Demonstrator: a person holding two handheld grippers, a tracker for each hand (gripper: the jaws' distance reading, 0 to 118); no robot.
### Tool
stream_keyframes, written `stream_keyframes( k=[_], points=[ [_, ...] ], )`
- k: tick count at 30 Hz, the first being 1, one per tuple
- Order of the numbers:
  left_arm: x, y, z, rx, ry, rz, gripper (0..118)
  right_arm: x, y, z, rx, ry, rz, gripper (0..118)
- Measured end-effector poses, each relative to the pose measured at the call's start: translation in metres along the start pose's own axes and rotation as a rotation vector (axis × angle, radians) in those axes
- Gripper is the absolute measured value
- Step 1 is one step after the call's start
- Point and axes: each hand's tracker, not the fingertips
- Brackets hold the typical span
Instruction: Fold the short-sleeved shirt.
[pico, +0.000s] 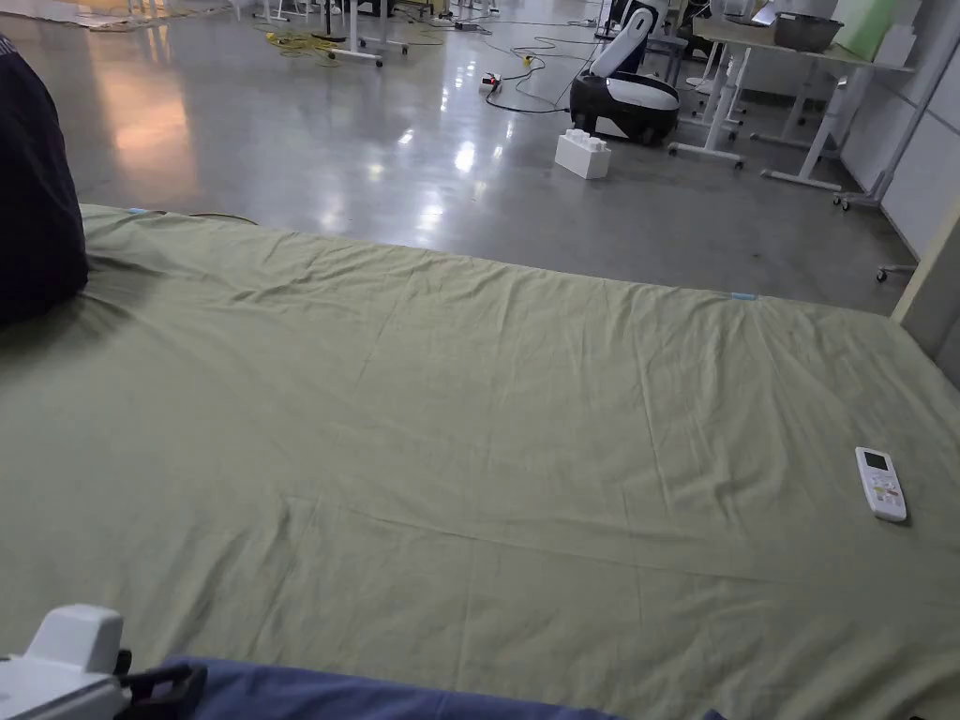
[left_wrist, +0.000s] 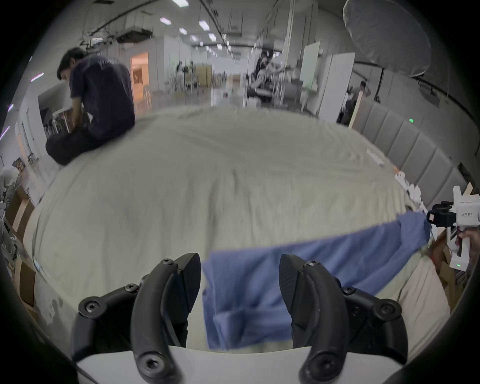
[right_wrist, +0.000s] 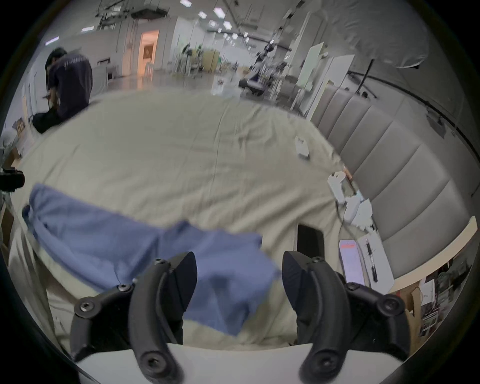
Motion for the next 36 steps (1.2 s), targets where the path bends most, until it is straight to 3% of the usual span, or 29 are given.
stream_keyframes(
  k=[11,13,14,16,17,21,30,36],
  points=[
    [0.061,0.073,0.018,0.402,0.128,-0.002,63,-0.041,0.078,0.027,0.517,-0.042,-0.203,70],
    [0.071,0.082,0.023,0.471,0.138,-0.002,59,-0.051,0.09,0.031,0.58,-0.066,-0.203,59],
    [0.075,0.086,0.025,0.491,0.146,-0.007,51,-0.054,0.096,0.035,0.635,-0.074,-0.202,48],
    [0.083,0.093,0.03,0.538,0.158,-0.013,31,-0.061,0.106,0.039,0.677,-0.086,-0.198,29],
    [0.086,0.096,0.03,0.544,0.161,-0.015,13,-0.063,0.11,0.04,0.679,-0.086,-0.202,17],
    [0.093,0.102,0.033,0.58,0.178,-0.008,3,-0.072,0.121,0.042,0.711,-0.084,-0.209,1],
    [0.08,0.098,0.041,0.556,0.168,-0.012,3,-0.082,0.126,0.041,0.724,-0.09,-0.194,1],
    [0.024,0.066,0.04,0.321,0.065,0.067,2,-0.084,0.123,0.038,0.712,-0.067,-0.153,1]
  ],
)
